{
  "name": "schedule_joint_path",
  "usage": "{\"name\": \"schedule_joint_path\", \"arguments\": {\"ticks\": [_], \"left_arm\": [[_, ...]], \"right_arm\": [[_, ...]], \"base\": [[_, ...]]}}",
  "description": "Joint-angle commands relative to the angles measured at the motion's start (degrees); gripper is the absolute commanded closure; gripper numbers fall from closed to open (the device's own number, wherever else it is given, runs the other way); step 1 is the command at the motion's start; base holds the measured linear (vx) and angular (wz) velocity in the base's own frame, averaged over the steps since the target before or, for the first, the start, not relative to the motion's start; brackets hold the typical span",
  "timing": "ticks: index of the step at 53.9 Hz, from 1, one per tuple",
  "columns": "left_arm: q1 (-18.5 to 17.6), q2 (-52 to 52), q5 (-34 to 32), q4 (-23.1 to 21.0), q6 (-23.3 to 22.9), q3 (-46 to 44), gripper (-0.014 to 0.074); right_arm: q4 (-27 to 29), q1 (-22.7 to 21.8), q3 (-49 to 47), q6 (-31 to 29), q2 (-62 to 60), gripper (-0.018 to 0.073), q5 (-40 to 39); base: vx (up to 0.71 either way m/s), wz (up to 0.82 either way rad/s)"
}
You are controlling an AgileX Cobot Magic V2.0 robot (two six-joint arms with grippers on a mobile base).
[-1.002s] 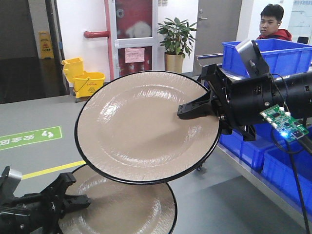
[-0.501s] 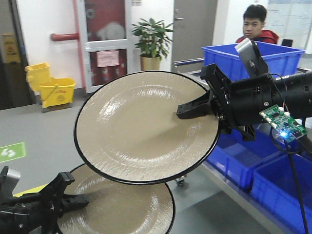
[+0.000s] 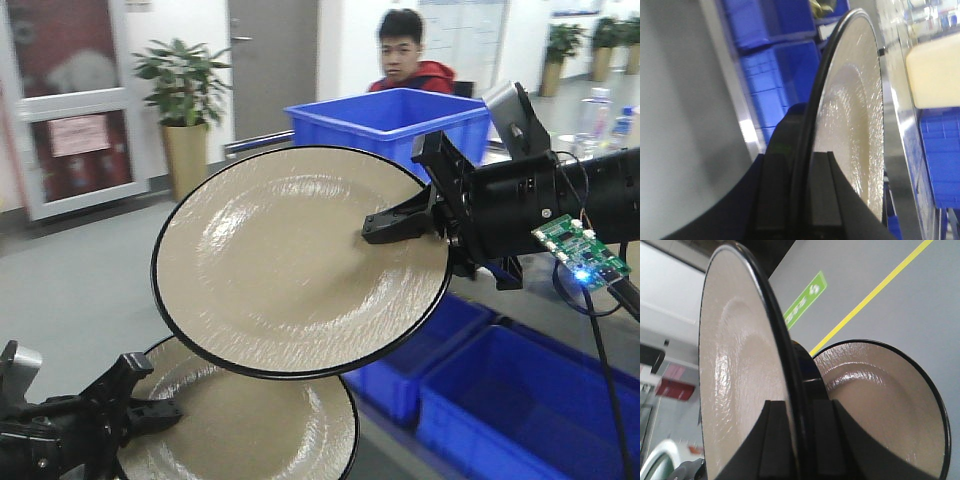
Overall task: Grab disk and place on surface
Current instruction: 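Hold both plates while the base drives to the steel table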
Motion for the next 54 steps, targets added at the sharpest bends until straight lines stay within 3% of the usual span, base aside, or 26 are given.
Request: {"name": "schedule_joint_path", "arguments": {"ticks": [1, 54], "left_arm": [[-0.2, -1.9, 2.5, -3.5, -0.7, -1.8, 0.0595], [-0.2, -1.9, 2.2, -3.5, -0.7, -1.8, 0.0595]], "right_arm": [[6.5, -0.1, -2.4, 0.1, -2.4, 0.0567, -3.6], [6.5, -0.1, -2.4, 0.1, -2.4, 0.0567, -3.6]], "base": [[0.43, -0.58], [0.36, -0.59]]}}
